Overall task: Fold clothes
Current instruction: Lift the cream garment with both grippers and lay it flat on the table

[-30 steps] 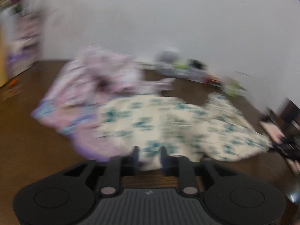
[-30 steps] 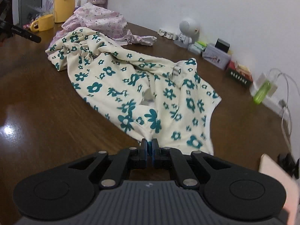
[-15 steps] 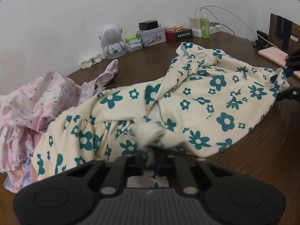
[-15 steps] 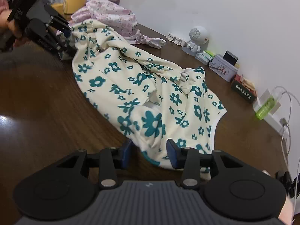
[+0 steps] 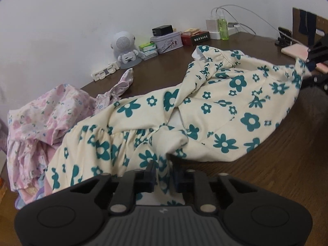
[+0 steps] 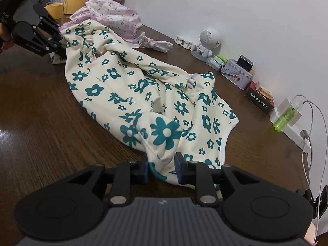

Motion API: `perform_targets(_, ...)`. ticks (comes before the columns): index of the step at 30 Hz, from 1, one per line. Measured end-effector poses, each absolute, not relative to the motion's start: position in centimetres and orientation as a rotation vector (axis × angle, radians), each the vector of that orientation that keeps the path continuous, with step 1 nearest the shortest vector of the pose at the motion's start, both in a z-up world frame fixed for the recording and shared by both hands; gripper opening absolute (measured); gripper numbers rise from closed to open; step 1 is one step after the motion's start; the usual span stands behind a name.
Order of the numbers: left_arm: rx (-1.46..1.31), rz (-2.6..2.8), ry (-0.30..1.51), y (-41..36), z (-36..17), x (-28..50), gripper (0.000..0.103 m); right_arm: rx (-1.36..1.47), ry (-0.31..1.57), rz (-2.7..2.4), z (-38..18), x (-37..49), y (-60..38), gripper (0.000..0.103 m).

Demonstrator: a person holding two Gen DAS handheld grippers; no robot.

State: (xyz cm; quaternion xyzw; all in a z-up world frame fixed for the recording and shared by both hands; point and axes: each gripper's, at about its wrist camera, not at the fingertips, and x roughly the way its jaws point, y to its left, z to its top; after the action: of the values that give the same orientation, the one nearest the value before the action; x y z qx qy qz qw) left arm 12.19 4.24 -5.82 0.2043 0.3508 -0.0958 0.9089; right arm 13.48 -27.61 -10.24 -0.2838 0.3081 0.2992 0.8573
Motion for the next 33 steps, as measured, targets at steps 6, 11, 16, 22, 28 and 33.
perform_targets(6,0.561,-0.099,0.586,3.8,-2.1,9.0,0.003,-0.594,0.547,0.493,-7.3,13.1,-28.2,0.007)
perform_targets(11,0.703,-0.003,0.387,3.2,4.6,5.8,0.003,-0.663,0.342,0.436,-0.8,11.4,-28.0,0.006)
perform_targets(16,0.838,0.135,0.242,3.1,9.2,8.3,0.003,-0.761,0.174,0.385,4.6,12.3,-26.1,0.006)
perform_targets(22,0.880,0.281,0.155,4.0,12.0,16.2,0.003,-0.851,0.103,0.282,7.2,19.1,-22.5,0.006)
perform_targets(28,0.886,0.367,0.034,4.4,16.5,17.0,0.003,-0.872,-0.004,0.182,10.6,22.0,-20.8,0.006)
perform_targets(33,0.914,0.353,-0.011,4.5,17.5,12.3,0.003,-0.904,-0.059,0.204,10.4,19.6,-21.7,0.006)
